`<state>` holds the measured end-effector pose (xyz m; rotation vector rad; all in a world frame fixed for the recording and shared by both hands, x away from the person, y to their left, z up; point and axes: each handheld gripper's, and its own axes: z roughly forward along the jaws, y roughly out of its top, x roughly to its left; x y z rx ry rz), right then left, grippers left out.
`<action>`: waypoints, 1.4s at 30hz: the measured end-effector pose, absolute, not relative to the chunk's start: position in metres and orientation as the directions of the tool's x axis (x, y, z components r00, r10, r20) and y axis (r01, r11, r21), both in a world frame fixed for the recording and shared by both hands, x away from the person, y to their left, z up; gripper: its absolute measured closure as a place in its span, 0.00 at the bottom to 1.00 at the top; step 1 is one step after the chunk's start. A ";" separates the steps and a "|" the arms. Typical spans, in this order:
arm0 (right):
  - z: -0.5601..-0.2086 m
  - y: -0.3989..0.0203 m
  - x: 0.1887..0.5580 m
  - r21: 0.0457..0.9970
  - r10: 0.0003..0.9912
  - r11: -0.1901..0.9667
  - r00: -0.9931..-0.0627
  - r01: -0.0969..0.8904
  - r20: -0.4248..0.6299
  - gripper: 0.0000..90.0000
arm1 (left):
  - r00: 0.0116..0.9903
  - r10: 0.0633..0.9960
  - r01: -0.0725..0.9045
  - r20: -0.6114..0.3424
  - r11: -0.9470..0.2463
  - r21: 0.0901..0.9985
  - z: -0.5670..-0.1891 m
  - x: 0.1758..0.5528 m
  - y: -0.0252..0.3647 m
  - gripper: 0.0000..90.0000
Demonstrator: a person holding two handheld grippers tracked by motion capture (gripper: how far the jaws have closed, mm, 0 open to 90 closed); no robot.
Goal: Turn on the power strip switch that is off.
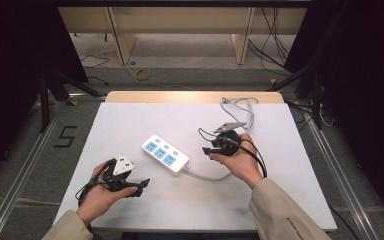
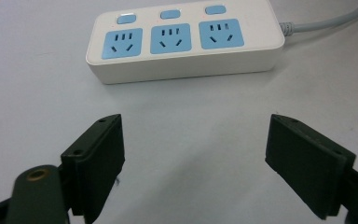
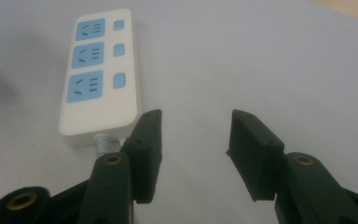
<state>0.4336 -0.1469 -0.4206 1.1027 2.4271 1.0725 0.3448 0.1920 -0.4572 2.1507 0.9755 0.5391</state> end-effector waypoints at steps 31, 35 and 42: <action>-0.429 -0.240 0.391 0.791 0.780 0.315 -0.618 0.525 0.099 0.36 | 0.617 0.783 0.486 0.074 -0.454 0.747 -0.457 0.345 0.193 0.21; -0.433 -0.250 0.385 0.801 0.788 0.296 -0.607 0.520 0.103 0.34 | 0.618 0.782 0.486 0.075 -0.456 0.745 -0.457 0.345 0.193 0.21; -0.435 -0.264 0.371 0.818 0.794 0.272 -0.598 0.507 0.107 0.32 | 0.617 0.784 0.488 0.073 -0.453 0.746 -0.457 0.345 0.194 0.21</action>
